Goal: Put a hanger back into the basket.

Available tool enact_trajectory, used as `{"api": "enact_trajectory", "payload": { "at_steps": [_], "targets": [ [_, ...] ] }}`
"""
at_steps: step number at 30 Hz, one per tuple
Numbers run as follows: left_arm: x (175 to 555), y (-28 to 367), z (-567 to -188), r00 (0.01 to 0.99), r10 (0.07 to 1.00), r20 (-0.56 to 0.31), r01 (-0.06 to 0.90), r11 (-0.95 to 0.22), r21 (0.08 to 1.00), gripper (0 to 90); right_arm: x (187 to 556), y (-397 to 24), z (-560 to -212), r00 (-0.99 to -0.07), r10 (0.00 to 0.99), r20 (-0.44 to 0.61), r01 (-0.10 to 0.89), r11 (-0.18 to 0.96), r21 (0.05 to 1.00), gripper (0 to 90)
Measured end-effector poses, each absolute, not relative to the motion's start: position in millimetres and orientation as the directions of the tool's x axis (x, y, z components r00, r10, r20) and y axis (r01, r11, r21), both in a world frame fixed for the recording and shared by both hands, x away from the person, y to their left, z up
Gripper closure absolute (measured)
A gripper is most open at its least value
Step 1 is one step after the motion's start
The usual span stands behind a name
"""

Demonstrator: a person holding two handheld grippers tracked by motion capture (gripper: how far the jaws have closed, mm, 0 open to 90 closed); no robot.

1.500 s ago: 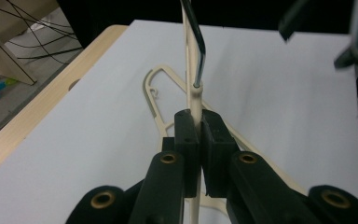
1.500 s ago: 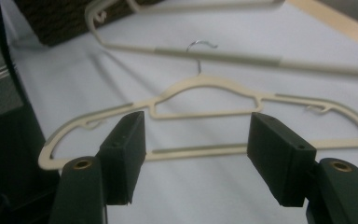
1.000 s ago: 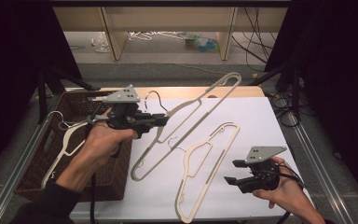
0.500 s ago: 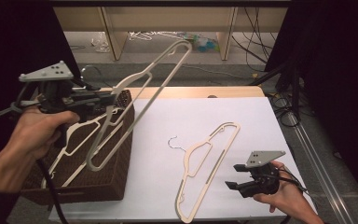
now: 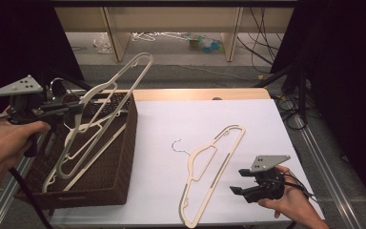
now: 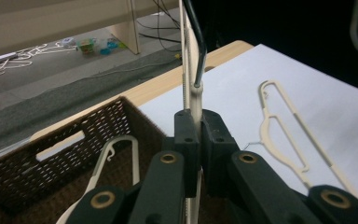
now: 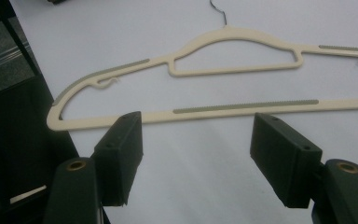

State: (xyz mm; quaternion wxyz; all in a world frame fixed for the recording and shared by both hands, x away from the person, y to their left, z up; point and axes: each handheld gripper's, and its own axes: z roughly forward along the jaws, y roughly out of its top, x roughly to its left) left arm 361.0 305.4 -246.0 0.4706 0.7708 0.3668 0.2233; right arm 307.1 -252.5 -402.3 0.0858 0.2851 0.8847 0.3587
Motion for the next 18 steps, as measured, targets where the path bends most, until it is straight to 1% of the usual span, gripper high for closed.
{"api": "enact_trajectory", "payload": {
  "at_steps": [2, 7, 9, 13, 15, 17, 18],
  "targets": [
    [362, 312, -252, 0.617, 0.787, -0.006, 0.372, -0.285, 0.883, 85.9, 307, -252, -404, -0.819, 0.571, 0.048, 0.438, 0.570, 0.695, 35.2],
    [364, 329, -267, 0.603, 0.798, 0.001, 0.394, -0.298, 0.869, 85.9, 308, -254, -405, -0.825, 0.562, 0.059, 0.445, 0.583, 0.679, 35.2],
    [363, 335, -271, 0.582, 0.813, -0.002, 0.408, -0.290, 0.866, 85.9, 309, -254, -408, -0.818, 0.572, 0.056, 0.445, 0.569, 0.691, 35.1],
    [360, 347, -280, 0.571, 0.821, 0.009, 0.419, -0.301, 0.856, 85.9, 309, -255, -408, -0.816, 0.575, 0.062, 0.456, 0.576, 0.679, 35.0],
    [359, 351, -284, 0.568, 0.823, 0.007, 0.429, -0.303, 0.851, 85.9, 309, -254, -409, -0.814, 0.578, 0.056, 0.450, 0.566, 0.691, 33.9],
    [360, 354, -289, 0.558, 0.830, 0.005, 0.444, -0.304, 0.843, 85.9, 308, -254, -408, -0.812, 0.580, 0.066, 0.461, 0.567, 0.683, 33.3],
    [361, 357, -291, 0.562, 0.827, 0.026, 0.452, -0.333, 0.828, 85.9, 309, -254, -408, -0.814, 0.577, 0.060, 0.455, 0.572, 0.682, 31.6]
  ]
}}
